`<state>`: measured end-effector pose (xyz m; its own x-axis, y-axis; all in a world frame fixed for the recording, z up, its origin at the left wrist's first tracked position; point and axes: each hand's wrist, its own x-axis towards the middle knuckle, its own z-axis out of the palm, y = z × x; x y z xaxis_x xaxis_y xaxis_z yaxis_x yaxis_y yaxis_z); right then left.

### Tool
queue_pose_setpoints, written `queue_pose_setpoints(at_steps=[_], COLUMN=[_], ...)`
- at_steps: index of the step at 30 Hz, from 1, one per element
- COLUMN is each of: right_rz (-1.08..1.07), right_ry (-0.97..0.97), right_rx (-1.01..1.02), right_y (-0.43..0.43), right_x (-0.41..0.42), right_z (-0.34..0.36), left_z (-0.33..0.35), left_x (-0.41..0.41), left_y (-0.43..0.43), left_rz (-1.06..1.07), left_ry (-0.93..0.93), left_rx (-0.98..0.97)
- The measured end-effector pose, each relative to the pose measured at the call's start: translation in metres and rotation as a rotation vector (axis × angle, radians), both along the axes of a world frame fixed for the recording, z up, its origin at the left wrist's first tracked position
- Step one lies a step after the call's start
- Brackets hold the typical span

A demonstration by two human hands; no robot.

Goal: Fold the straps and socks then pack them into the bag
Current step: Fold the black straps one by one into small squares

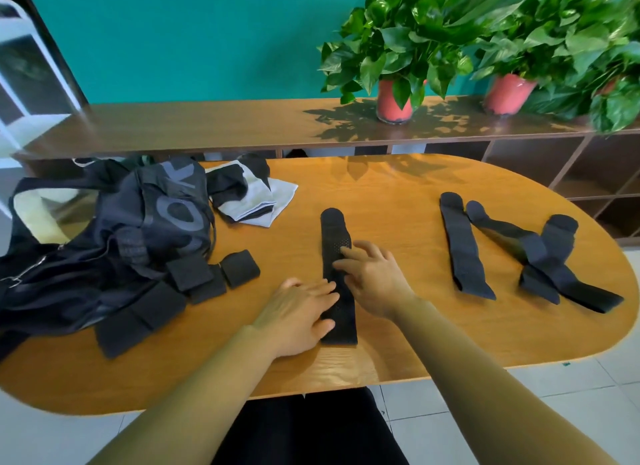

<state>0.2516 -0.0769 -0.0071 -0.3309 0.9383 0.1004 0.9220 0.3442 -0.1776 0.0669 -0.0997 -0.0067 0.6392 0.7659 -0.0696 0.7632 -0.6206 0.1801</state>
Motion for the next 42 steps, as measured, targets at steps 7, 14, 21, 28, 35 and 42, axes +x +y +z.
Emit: queue_pose_setpoints(at_steps=[7,14,21,28,35,42], right_rz=[-0.006,-0.062,-0.113,-0.112,-0.05,-0.114], right_ry=[-0.168,-0.275,-0.28,0.131,0.419,0.438], right_rx=[-0.099,-0.168,-0.204,-0.13,-0.009,-0.239], right_y=[0.038,0.079,0.089,0.062,-0.011,-0.063], right_x=[-0.003,-0.005,-0.008,-0.002,0.007,0.007], right_z=[-0.008,-0.008,-0.006,0.008,0.011,-0.015], left_z=[-0.008,-0.01,-0.007,-0.006,-0.01,-0.013], left_x=[-0.004,-0.006,-0.007,-0.012,-0.022,-0.018], left_y=[0.004,0.005,0.004,0.001,-0.02,-0.037], left_rz=[-0.003,-0.005,0.003,0.036,0.084,0.073], left_ry=[-0.034,-0.026,-0.021,-0.031,-0.266,-0.199], left_rx=[0.046,0.044,0.095,0.093,0.114,0.015])
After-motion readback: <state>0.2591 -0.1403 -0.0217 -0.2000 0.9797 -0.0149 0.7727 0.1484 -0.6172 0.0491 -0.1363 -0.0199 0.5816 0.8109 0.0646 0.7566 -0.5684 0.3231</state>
